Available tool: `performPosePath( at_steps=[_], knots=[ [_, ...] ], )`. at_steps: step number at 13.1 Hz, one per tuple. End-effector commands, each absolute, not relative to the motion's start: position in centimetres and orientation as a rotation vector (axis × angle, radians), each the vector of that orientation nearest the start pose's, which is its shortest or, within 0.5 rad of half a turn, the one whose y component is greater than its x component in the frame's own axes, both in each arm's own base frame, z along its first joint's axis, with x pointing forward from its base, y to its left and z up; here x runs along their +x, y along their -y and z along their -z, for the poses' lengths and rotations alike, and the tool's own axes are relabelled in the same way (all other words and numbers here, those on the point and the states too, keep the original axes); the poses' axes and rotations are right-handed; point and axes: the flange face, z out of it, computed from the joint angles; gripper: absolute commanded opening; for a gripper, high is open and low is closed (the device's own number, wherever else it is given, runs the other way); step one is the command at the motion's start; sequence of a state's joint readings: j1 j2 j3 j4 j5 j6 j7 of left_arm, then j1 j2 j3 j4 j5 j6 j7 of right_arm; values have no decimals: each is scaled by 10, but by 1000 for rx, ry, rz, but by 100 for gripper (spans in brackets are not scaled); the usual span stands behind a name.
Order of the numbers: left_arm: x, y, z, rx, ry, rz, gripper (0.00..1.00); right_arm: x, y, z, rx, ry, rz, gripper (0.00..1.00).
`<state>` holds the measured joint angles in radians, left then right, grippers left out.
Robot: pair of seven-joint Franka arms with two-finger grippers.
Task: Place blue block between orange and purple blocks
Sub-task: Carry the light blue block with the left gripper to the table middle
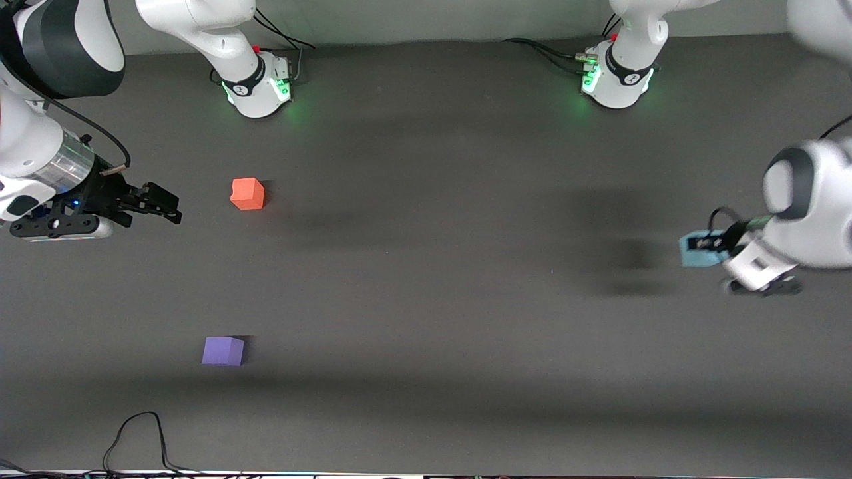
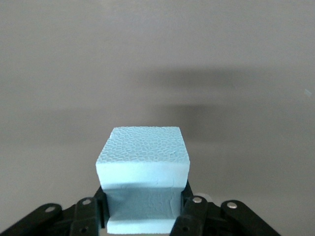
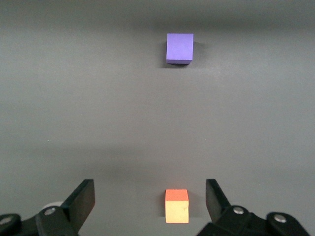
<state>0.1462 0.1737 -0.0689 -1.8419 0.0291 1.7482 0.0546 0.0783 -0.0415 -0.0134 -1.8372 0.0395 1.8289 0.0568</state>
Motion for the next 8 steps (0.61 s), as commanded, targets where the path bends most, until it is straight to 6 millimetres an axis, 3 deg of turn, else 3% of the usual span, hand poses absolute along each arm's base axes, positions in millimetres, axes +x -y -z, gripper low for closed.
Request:
performPosePath(
  at_steps=[1, 3, 5, 7, 8],
  knots=[
    [514, -51, -510, -3106, 49, -360, 39, 552, -39, -539, -3074, 24, 61, 100],
    [494, -49, -544, -3103, 49, -329, 39, 551, -39, -532, -3074, 21, 64, 100],
    [491, -29, -551, -3106, 73, -344, 38, 551, -39, -529, -3075, 21, 64, 100],
    [497, 50, -561, -3133, 157, -321, 39, 552, -38, -524, -3076, 20, 71, 100],
    [501, 112, -567, -3129, 198, -298, 39, 552, -39, -524, -3075, 19, 71, 100]
  ],
)
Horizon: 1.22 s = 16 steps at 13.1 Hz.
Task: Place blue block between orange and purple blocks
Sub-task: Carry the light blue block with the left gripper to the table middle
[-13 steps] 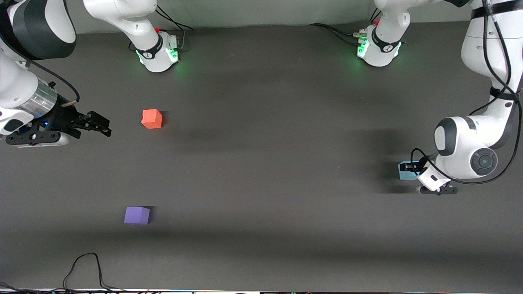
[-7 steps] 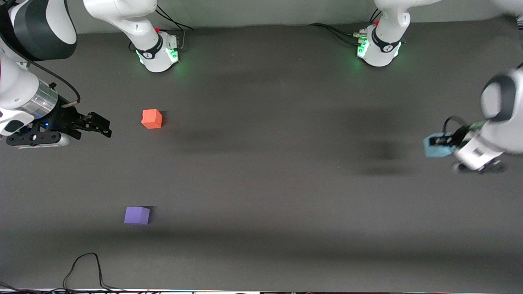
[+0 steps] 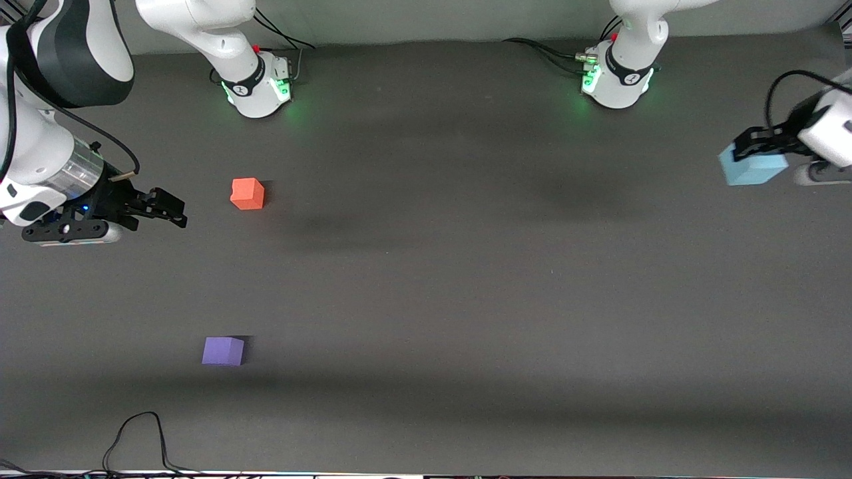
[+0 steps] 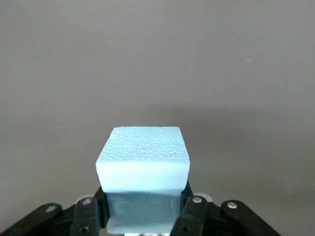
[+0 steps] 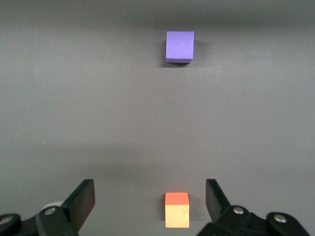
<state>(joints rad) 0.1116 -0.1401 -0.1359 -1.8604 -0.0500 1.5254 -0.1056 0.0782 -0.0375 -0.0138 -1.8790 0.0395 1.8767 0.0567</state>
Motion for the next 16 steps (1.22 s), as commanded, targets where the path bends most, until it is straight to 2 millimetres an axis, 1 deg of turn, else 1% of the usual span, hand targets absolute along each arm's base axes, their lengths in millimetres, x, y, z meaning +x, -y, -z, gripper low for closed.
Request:
performPosePath(
  at_steps=[1, 2, 3, 4, 5, 6, 7, 8, 9, 10, 11, 12, 13, 14, 16],
  knots=[
    [509, 165, -566, -3115, 299, -286, 39, 552, -38, -524, -3076, 20, 71, 100],
    [515, 219, -562, -3122, 434, -286, 40, 552, -39, -523, -3075, 19, 71, 100],
    [521, 268, -557, -3128, 537, -279, 40, 552, -39, -522, -3075, 19, 71, 100],
    [526, 318, -539, -3135, 636, -304, 40, 553, -39, -523, -3074, 16, 82, 100],
    [528, 365, -521, -3133, 747, -305, 40, 554, -39, -519, -3075, 18, 76, 100],
    [521, 412, -492, -3109, 761, -253, 40, 553, -38, -518, -3076, 18, 76, 100],
    [511, 451, -460, -3084, 744, -225, 40, 553, -39, -518, -3075, 18, 76, 100],
    [505, 483, -429, -3077, 758, -217, 40, 553, -39, -517, -3075, 15, 73, 100],
    [500, 511, -400, -3089, 783, -211, 40, 553, -38, -516, -3075, 17, 69, 100],
    [486, 539, -367, -3096, 750, -182, 41, 553, -38, -516, -3075, 15, 69, 100],
    [473, 558, -339, -3094, 703, -149, 41, 553, -39, -515, -3068, 11, 66, 100],
    [463, 573, -313, -3103, 676, -142, 41, 553, -39, -515, -3064, 9, 65, 100],
    [452, 587, -292, -3131, 644, -128, 41, 552, -38, -515, -3064, 7, 63, 100],
    [447, 595, -262, -3126, 649, -101, 41, 551, -38, -514, -3064, 7, 61, 100],
    [435, 610, -230, -3136, 631, -23, 42, 551, -38, -514, -3064, 2, 58, 100]
  ],
)
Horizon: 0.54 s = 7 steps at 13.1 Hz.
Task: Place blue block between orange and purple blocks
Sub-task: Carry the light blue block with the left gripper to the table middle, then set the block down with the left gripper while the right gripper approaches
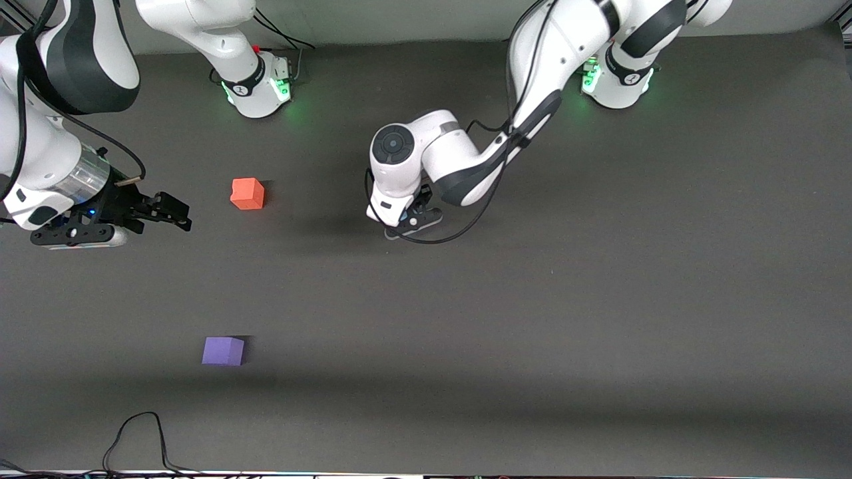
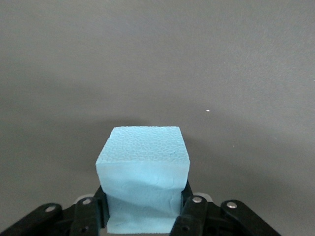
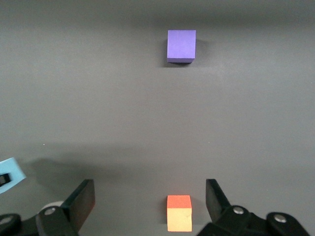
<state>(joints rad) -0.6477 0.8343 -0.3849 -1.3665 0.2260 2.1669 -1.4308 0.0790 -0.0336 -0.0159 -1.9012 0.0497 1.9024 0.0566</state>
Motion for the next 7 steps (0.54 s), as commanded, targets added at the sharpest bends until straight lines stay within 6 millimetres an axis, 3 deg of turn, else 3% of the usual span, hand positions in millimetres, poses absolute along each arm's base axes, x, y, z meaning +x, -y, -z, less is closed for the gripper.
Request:
performPosePath(
  at_steps=[1, 2, 3, 6, 7],
  knots=[
    [428, 616, -213, -3141, 614, -15, 47, 551, -39, -514, -3064, -5, 60, 100],
    [426, 618, -201, -3142, 617, -8, 59, 551, -40, -514, -3064, -10, 59, 100],
    [427, 616, -200, -3135, 615, 0, 100, 551, -42, -514, -3064, -5, 59, 100],
    [449, 597, -246, -3079, 636, 15, 100, 550, -55, -516, -3063, 28, 60, 100],
    [471, 582, -282, -3079, 685, 18, 100, 548, -70, -518, -3061, 68, 65, 100]
  ],
)
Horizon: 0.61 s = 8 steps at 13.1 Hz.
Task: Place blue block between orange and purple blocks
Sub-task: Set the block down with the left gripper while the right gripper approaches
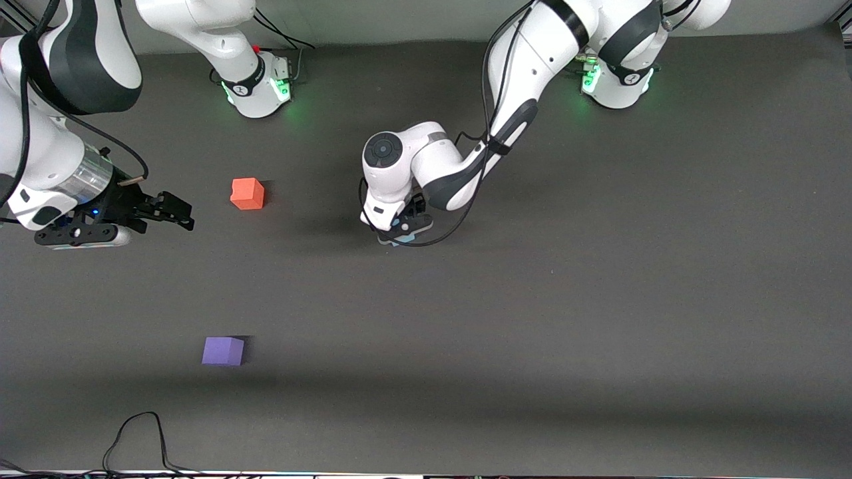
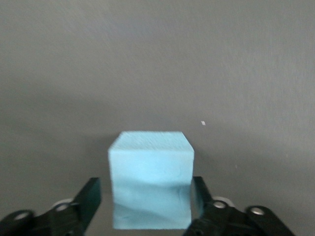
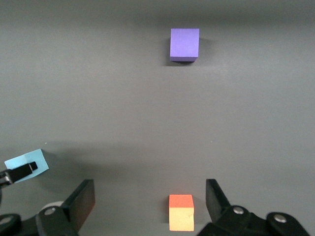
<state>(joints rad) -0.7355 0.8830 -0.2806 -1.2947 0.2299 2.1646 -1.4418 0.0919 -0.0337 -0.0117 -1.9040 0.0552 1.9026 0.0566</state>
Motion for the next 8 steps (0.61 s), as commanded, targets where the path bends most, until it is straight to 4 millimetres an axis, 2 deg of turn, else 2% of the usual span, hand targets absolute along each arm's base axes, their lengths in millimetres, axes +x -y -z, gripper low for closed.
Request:
performPosePath(
  at_steps=[1, 2, 4, 6, 7, 8],
  knots=[
    [482, 564, -322, -3071, 694, -11, 100, 547, -81, -517, -3062, 101, 60, 100],
    [501, 533, -363, -3065, 645, -44, 100, 546, -94, -516, -3060, 136, 58, 100],
    [534, 450, -428, -3057, 592, -133, 100, 551, -132, -502, -3056, 231, 38, 100],
    [557, 358, -468, -3037, 620, -121, 100, 549, -201, -493, -3035, 325, 104, 100],
    [559, 319, -484, -3052, 531, -133, 100, 548, -230, -484, -3027, 344, 112, 100],
    [568, 272, -497, -3063, 523, -141, 100, 538, -270, -476, -3010, 403, 129, 100]
  ],
)
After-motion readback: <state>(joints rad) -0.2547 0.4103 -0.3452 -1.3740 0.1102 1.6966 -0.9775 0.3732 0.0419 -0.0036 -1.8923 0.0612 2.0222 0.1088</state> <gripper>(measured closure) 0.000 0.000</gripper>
